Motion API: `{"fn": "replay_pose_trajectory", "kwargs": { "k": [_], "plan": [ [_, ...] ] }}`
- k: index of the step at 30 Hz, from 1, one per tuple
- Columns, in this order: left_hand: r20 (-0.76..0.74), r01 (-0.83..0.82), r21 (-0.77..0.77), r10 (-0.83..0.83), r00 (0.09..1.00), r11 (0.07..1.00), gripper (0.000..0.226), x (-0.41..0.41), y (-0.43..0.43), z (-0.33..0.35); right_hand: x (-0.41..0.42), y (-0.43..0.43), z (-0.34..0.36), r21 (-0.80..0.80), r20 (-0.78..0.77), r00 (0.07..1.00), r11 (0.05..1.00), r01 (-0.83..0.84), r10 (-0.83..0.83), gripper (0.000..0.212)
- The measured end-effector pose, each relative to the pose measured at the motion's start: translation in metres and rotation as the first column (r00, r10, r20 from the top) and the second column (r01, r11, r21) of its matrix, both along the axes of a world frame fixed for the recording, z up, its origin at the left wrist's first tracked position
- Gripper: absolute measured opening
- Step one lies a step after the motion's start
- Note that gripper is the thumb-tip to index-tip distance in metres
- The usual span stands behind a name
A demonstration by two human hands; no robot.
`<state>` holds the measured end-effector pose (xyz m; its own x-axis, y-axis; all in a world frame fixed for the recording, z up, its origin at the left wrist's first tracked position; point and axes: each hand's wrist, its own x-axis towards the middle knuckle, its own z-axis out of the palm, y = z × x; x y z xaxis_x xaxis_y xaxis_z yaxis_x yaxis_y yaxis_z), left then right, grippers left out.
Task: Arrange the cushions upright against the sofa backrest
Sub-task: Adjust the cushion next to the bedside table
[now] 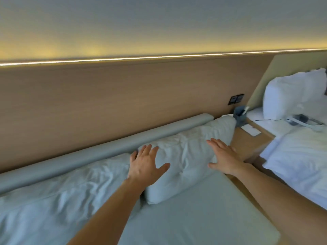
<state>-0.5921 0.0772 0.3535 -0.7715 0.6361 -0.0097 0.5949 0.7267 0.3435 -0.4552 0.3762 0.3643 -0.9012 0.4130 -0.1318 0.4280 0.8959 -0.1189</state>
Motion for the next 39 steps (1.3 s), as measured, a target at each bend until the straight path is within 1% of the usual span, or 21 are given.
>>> {"fn": "replay_pose_trajectory", "kwargs": {
  "k": [2, 4, 5, 7, 9, 10, 13, 15, 17, 19, 20, 21, 23, 25, 28, 31, 35, 37, 39],
  "plan": [
    [-0.005, 0.01, -0.027, -0.01, 1.0, 1.0, 0.097, 0.006, 0.082, -0.009, 0.007, 0.08, -0.009, -0.099, -0.035, 0.999, 0.995, 0.02, -0.024, 0.102],
    [0.004, -0.028, -0.07, 0.028, 1.0, 0.997, 0.109, 0.002, 0.157, -0.024, 0.01, 0.161, -0.027, -0.297, -0.084, 0.991, 0.952, 0.071, -0.1, 0.099],
    [0.007, -0.057, -0.094, 0.058, 0.998, 0.994, 0.116, -0.005, 0.191, -0.033, 0.009, 0.197, -0.034, -0.415, -0.096, 0.982, 0.903, 0.109, -0.162, 0.095],
    [0.028, -0.085, -0.167, 0.091, 0.995, 0.982, 0.128, -0.021, 0.247, -0.051, 0.007, 0.261, -0.052, -0.621, -0.068, 0.953, 0.76, 0.192, -0.296, 0.087],
    [0.026, -0.124, -0.233, 0.134, 0.991, 0.964, 0.138, -0.04, 0.291, -0.069, -0.005, 0.316, -0.069, -0.71, -0.042, 0.922, 0.661, 0.244, -0.385, 0.085],
    [0.019, -0.133, -0.262, 0.143, 0.99, 0.956, 0.141, -0.049, 0.309, -0.076, -0.015, 0.34, -0.076, -0.743, -0.019, 0.903, 0.61, 0.274, -0.43, 0.087],
    [-0.034, -0.146, -0.329, 0.143, 0.989, 0.933, 0.15, -0.073, 0.351, -0.091, -0.049, 0.389, -0.102, -0.823, 0.073, 0.847, 0.449, 0.349, -0.526, 0.098],
    [-0.016, -0.145, -0.385, 0.15, 0.988, 0.911, 0.156, -0.086, 0.37, -0.099, -0.073, 0.408, -0.118, -0.871, 0.142, 0.819, 0.323, 0.37, -0.555, 0.109],
    [0.014, -0.125, -0.458, 0.148, 0.989, 0.88, 0.161, -0.094, 0.381, -0.111, -0.096, 0.423, -0.134, -0.887, 0.172, 0.804, 0.265, 0.377, -0.569, 0.12],
    [0.02, -0.108, -0.515, 0.138, 0.99, 0.85, 0.16, -0.097, 0.387, -0.129, -0.117, 0.434, -0.151, -0.898, 0.168, 0.798, 0.244, 0.365, -0.578, 0.126],
    [-0.001, -0.115, -0.523, 0.134, 0.991, 0.845, 0.156, -0.097, 0.388, -0.138, -0.125, 0.435, -0.157, -0.901, 0.163, 0.794, 0.239, 0.361, -0.585, 0.127],
    [-0.046, -0.136, -0.511, 0.131, 0.99, 0.849, 0.15, -0.096, 0.388, -0.146, -0.13, 0.434, -0.163, -0.907, 0.155, 0.794, 0.235, 0.351, -0.588, 0.125],
    [-0.142, -0.178, -0.464, 0.125, 0.982, 0.868, 0.136, -0.094, 0.389, -0.156, -0.138, 0.429, -0.171, -0.92, 0.109, 0.787, 0.237, 0.311, -0.608, 0.111],
    [-0.195, -0.184, -0.435, 0.107, 0.975, 0.882, 0.122, -0.094, 0.388, -0.157, -0.141, 0.423, -0.178, -0.929, 0.061, 0.771, 0.247, 0.276, -0.634, 0.1],
    [-0.232, -0.166, -0.437, 0.068, 0.97, 0.884, 0.105, -0.092, 0.386, -0.151, -0.144, 0.416, -0.184, -0.936, 0.039, 0.752, 0.239, 0.258, -0.658, 0.098],
    [-0.251, -0.155, -0.425, 0.048, 0.967, 0.892, 0.094, -0.092, 0.381, -0.148, -0.149, 0.411, -0.187, -0.938, 0.035, 0.739, 0.234, 0.257, -0.673, 0.096],
    [-0.274, -0.147, -0.437, 0.025, 0.961, 0.887, 0.085, -0.099, 0.367, -0.15, -0.151, 0.401, -0.195, -0.95, 0.041, 0.742, 0.204, 0.237, -0.669, 0.085],
    [-0.287, -0.16, -0.431, 0.033, 0.957, 0.888, 0.086, -0.102, 0.354, -0.153, -0.154, 0.391, -0.199, -0.955, 0.039, 0.75, 0.195, 0.222, -0.66, 0.081],
    [-0.299, -0.169, -0.426, 0.038, 0.953, 0.889, 0.09, -0.103, 0.344, -0.156, -0.157, 0.382, -0.201, -0.96, 0.028, 0.749, 0.19, 0.204, -0.662, 0.082]
  ]
}}
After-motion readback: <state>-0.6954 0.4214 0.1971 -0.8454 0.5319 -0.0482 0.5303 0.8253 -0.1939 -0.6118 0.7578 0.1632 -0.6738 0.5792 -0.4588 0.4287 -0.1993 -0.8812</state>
